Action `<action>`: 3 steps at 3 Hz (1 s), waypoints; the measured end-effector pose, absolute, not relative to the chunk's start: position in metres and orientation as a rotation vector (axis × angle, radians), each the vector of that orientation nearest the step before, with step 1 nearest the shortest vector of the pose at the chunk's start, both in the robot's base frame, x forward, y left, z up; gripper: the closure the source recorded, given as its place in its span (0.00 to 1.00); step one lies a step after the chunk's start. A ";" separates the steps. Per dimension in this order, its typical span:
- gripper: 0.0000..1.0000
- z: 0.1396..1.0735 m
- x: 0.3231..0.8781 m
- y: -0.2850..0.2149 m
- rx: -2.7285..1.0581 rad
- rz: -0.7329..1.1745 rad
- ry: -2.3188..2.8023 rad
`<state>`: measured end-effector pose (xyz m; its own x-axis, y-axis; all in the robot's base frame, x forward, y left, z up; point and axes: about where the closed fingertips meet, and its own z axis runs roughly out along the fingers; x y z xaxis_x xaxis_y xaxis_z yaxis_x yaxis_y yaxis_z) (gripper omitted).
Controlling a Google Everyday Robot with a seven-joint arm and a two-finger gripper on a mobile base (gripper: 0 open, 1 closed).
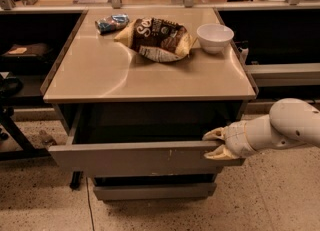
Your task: Open top drawer
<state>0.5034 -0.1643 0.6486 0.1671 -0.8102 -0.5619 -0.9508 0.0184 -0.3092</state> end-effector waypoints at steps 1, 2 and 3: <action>1.00 0.655 0.490 -0.158 -1.829 0.314 1.649; 0.81 0.648 0.460 -0.171 -1.806 0.333 1.669; 0.58 0.650 0.459 -0.170 -1.806 0.333 1.669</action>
Offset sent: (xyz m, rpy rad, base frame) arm -0.3104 -0.1282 -0.0567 0.1464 0.1697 -0.1540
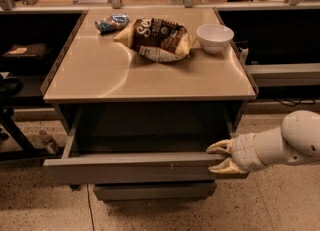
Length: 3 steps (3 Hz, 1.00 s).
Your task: Open top drawer
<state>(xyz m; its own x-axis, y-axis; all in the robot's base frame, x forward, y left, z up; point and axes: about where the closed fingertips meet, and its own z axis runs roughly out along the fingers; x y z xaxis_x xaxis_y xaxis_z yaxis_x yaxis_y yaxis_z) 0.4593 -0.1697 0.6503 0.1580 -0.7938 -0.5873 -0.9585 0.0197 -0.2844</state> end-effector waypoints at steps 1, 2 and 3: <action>0.27 0.649 0.457 -0.170 -1.807 0.342 1.666; 0.04 0.644 0.449 -0.170 -1.812 0.378 1.655; 1.00 0.640 0.438 -0.172 -1.807 0.412 1.663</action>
Offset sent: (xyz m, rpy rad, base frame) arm -0.0314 -0.0038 -0.0256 0.0610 0.0558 0.0573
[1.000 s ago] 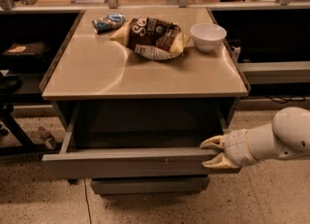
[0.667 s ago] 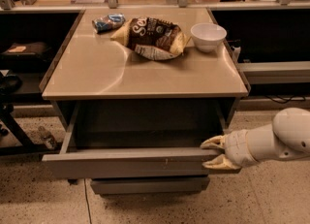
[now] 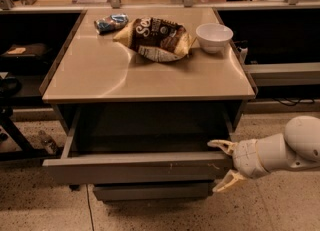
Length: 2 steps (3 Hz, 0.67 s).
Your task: Open top drawer
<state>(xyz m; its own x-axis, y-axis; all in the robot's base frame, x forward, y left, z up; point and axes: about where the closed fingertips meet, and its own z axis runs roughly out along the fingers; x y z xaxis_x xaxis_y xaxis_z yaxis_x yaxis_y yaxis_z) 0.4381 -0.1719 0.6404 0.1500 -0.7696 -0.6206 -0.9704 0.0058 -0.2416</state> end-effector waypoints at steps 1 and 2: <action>1.00 0.645 0.439 -0.172 -1.807 0.412 1.663; 1.00 0.647 0.439 -0.172 -1.807 0.412 1.663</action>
Offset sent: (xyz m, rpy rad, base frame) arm -0.1855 -0.1156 -0.0331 0.0449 0.0972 -0.0100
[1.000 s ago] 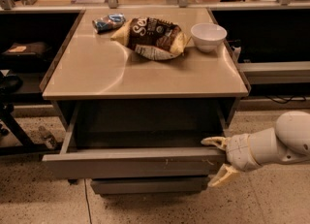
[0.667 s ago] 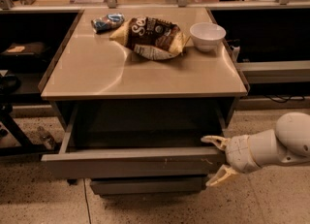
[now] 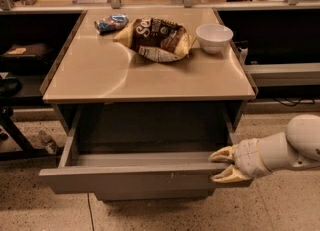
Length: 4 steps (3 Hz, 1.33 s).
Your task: Open top drawer
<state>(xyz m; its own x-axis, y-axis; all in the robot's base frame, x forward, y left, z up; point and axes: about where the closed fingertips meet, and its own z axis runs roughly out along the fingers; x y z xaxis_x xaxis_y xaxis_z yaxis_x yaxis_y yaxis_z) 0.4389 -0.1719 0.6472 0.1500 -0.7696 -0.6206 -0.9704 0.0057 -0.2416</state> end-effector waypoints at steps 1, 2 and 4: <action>1.00 0.645 0.424 -0.177 -1.805 0.420 1.668; 1.00 0.646 0.423 -0.176 -1.806 0.421 1.666; 0.81 0.646 0.412 -0.178 -1.801 0.429 1.668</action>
Offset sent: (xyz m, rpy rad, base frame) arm -0.3526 -0.1346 -0.0567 0.0910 0.1146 -0.0538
